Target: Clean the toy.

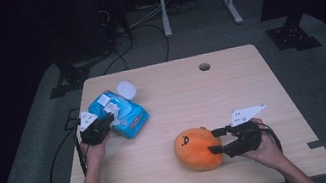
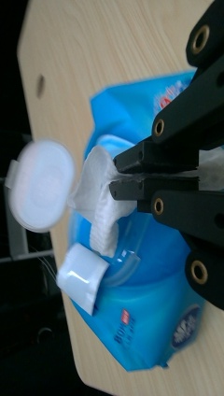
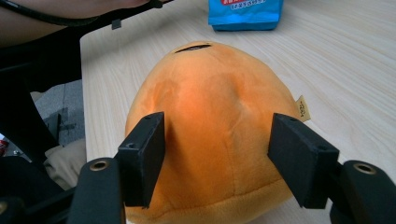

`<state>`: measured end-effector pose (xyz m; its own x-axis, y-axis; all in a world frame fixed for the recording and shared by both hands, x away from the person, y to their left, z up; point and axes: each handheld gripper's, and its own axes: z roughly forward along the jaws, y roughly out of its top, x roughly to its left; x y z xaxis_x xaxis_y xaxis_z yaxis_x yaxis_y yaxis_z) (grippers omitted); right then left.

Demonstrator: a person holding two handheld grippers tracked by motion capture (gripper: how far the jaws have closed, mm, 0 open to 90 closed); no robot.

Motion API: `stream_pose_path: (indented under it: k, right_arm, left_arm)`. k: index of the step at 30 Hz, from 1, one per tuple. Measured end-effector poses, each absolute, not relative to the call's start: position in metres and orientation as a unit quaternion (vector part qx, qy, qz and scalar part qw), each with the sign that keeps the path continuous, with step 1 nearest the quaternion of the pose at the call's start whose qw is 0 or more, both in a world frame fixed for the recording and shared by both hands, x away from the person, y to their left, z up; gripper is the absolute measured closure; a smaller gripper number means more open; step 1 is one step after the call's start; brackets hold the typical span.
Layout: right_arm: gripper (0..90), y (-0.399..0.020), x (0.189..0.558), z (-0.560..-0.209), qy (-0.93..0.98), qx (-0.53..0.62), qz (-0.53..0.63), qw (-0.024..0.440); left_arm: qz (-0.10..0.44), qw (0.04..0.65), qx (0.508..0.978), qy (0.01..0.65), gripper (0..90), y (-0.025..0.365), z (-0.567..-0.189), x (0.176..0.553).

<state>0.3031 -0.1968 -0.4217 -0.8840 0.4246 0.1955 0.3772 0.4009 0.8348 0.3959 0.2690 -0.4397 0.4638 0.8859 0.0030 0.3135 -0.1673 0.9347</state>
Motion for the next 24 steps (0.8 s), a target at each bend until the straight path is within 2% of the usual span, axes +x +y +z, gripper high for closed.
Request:
stream_pose_path:
  k: [14,24]
  right_arm:
    - [34.3,-0.193,0.303,-0.423,0.843,0.230,0.485,0.035]
    - [34.2,-0.193,0.303,-0.423,0.842,0.233,0.486,0.032]
  left_arm:
    - [0.251,0.557,0.696,0.376,86.9,0.257,-0.412,0.378]
    - [0.208,0.587,0.716,0.315,86.8,0.227,-0.395,0.361]
